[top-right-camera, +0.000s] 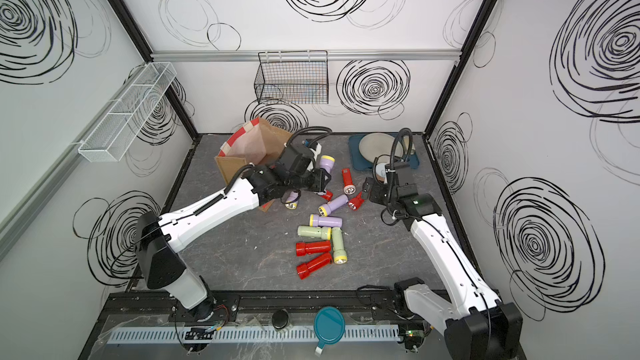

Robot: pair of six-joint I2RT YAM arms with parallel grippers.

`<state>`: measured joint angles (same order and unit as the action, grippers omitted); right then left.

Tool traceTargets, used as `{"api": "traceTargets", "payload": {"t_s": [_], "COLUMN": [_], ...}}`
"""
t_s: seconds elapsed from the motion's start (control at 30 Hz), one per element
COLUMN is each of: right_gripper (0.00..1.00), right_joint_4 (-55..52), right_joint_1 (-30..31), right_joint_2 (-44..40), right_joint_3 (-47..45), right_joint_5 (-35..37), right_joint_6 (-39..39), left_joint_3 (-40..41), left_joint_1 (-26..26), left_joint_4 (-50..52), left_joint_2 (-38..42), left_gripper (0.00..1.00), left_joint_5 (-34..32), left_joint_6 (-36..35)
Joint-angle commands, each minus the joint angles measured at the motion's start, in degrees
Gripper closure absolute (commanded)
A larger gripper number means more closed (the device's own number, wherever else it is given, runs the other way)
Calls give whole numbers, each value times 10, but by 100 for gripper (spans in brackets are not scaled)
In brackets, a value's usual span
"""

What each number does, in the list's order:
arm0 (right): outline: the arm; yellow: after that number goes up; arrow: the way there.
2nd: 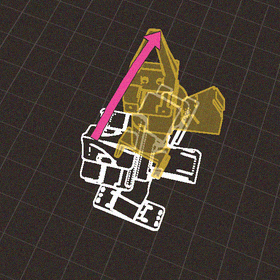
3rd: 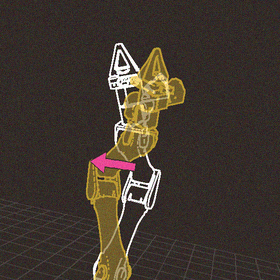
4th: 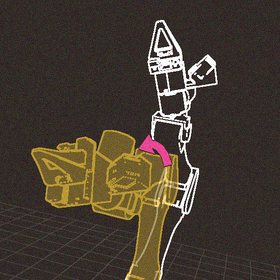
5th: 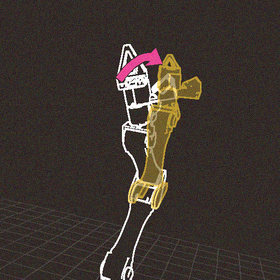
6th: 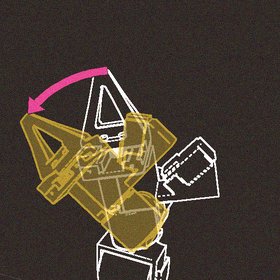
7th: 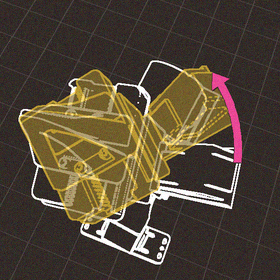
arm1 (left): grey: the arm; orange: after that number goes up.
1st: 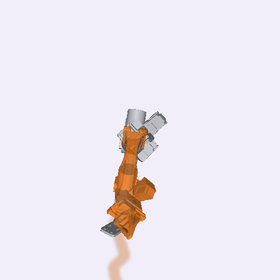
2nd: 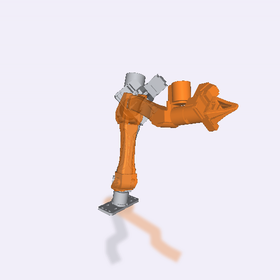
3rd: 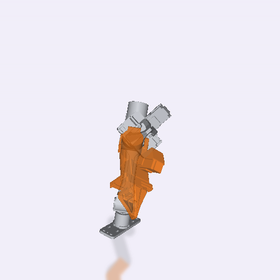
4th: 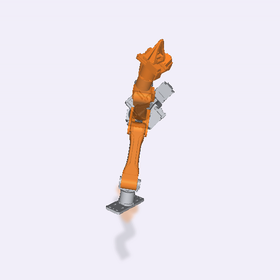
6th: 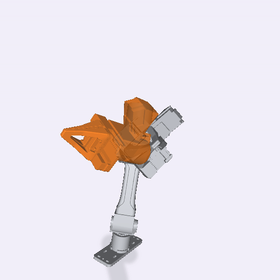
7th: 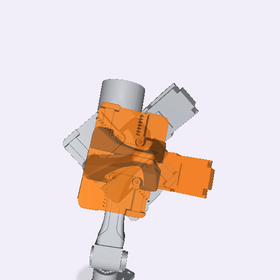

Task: Put the flashlights into the tote bags
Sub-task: Place the flashlight in the canvas bag.

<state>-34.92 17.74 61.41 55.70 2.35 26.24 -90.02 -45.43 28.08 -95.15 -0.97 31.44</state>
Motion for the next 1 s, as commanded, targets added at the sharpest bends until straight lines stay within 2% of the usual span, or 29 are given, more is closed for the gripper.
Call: {"api": "traceTargets", "payload": {"t_s": [0.0, 0.23, 0.37, 0.53, 0.67, 0.77, 0.97], "right_gripper": [0, 0, 0, 0, 0, 0, 0], "right_joint_4": [34, 38, 37, 28, 24, 3, -13], "right_joint_1": [47, 116, 141, 170, 174, 178, 185], "right_joint_2": [23, 106, 148, 202, 229, 250, 271], "right_joint_3": [35, 109, 148, 195, 221, 247, 271], "right_joint_5": [40, 50, 40, 35, 17, 30, 44], "right_joint_6": [45, 54, 50, 32, 34, 23, 7], "left_joint_3": [-43, -114, -156, -197, -253, -272, -238], "left_joint_1": [46, 140, 207, 270, 290, 290, 291], "left_joint_4": [29, 76, 105, 128, 166, 178, 159], "left_joint_2": [43, 42, 13, -35, -100, -138, -173], "left_gripper": [99, 100, 100, 100, 100, 100, 100], "left_joint_5": [32, 65, 69, 24, -23, -54, -99], "left_joint_6": [-46, -69, -103, -139, -162, -177, -181]}}
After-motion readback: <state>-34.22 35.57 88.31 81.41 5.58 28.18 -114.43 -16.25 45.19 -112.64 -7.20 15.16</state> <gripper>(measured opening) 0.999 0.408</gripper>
